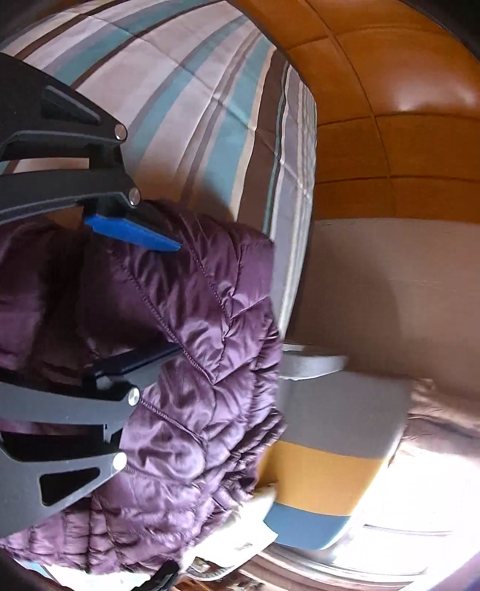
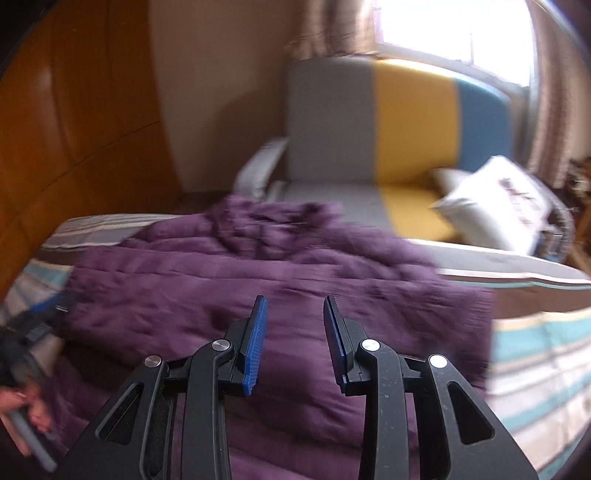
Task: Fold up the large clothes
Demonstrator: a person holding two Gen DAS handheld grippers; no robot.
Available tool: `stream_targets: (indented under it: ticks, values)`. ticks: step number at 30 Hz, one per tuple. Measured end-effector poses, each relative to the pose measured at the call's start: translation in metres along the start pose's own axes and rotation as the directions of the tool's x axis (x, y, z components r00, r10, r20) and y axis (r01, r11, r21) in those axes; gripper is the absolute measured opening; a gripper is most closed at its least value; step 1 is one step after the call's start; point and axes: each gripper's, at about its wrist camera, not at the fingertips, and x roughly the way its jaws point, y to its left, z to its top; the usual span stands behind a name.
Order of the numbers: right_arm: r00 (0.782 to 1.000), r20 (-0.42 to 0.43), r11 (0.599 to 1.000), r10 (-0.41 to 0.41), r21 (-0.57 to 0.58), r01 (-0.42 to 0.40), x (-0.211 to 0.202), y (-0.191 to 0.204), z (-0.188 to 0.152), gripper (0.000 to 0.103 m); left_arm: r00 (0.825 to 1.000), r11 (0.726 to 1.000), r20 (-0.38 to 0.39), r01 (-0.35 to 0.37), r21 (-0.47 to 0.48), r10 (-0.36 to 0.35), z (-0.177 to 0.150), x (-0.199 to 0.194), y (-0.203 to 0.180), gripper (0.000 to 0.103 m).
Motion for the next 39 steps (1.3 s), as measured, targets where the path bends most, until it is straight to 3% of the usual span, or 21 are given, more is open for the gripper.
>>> stream_targets:
  ticks: [4,10,13,19,22,23,26,29,33,39]
  values:
    - [0.994,-0.111,1.000,-0.005,-0.027,0.002,0.041,0.018,0.004,0.031,1.000,0.999,-0.023,0.021,0.044,-0.020,-0.001,0.012,-0.015,0.049]
    - [0.969,-0.203,0.990,-0.139,-0.004,0.141,0.055,-0.013,-0.018,0.031,0.998,0.993,-0.030,0.052,0.104,-0.049,-0.004,0.017,-0.030,0.051]
    - [0.973,-0.186,0.990,-0.136,0.020,0.142,0.059,-0.027,-0.037,0.032,0.998,0.991,-0.045,0.056,0.123,-0.051,-0.010,0.023,-0.037,0.052]
    - [0.979,-0.151,0.989,-0.137,0.024,0.143,0.046,-0.027,-0.039,0.031,0.997,0.989,-0.065,0.060,0.133,-0.052,-0.008,0.020,-0.037,0.052]
    - [0.992,-0.073,0.993,-0.102,0.057,0.106,0.021,-0.024,-0.032,0.032,0.995,0.994,-0.062,0.081,0.079,-0.076,-0.003,0.010,-0.029,0.054]
    - [0.995,-0.045,0.994,-0.087,0.065,0.090,0.016,-0.021,-0.028,0.032,0.995,0.994,-0.053,0.085,0.061,-0.082,0.002,0.006,-0.029,0.059]
    - [0.998,0.020,0.998,-0.060,0.036,0.060,0.006,-0.004,-0.012,0.032,0.995,0.992,-0.036,0.095,0.088,-0.092,0.014,0.004,-0.042,0.062]
    - [0.999,-0.023,0.999,-0.039,-0.007,0.039,0.027,0.010,-0.001,0.031,0.996,0.980,-0.034,0.084,0.181,-0.079,0.023,0.013,-0.066,0.062]
    - [0.990,-0.118,0.995,-0.081,0.042,0.086,0.063,-0.002,-0.007,0.032,0.995,0.954,-0.086,0.070,0.291,-0.047,0.023,0.042,-0.094,0.063]
    - [0.991,-0.104,0.993,-0.085,0.069,0.092,0.078,-0.012,-0.023,0.031,0.992,0.957,-0.092,0.104,0.273,-0.081,0.014,0.068,-0.091,0.070]
